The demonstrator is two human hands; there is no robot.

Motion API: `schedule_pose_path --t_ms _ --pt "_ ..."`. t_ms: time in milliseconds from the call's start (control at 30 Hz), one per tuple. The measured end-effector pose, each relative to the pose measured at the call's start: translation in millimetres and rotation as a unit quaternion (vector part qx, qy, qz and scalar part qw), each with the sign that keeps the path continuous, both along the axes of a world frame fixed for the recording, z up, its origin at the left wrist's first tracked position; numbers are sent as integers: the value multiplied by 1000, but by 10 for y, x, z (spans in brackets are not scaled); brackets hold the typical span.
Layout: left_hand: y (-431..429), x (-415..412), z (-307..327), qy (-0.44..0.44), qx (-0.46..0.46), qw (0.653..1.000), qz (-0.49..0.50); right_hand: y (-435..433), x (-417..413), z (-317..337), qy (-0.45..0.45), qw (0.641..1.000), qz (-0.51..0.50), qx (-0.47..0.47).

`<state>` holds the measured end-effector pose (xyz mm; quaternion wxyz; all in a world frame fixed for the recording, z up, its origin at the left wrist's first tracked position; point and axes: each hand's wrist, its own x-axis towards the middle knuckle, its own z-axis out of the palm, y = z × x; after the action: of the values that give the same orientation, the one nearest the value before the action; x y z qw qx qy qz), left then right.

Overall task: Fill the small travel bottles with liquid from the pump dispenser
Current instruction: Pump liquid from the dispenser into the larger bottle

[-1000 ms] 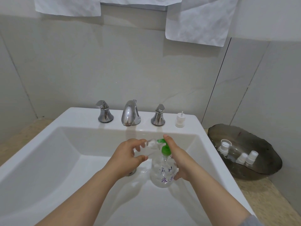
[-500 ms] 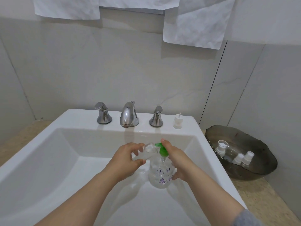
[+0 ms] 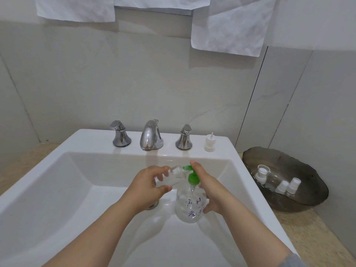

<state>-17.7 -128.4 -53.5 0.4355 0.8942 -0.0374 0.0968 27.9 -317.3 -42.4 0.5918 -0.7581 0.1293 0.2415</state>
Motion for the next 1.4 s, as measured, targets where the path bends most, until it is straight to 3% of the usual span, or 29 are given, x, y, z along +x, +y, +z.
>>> schedule_pose_path --t_ms 1100,1400 --pt "-15 -11 -33 26 13 1000 0 46 -50 6 -41 999 -16 -27" --pt "-20 -9 60 4 -5 1000 -2 32 -17 -3 3 1000 -14 0"
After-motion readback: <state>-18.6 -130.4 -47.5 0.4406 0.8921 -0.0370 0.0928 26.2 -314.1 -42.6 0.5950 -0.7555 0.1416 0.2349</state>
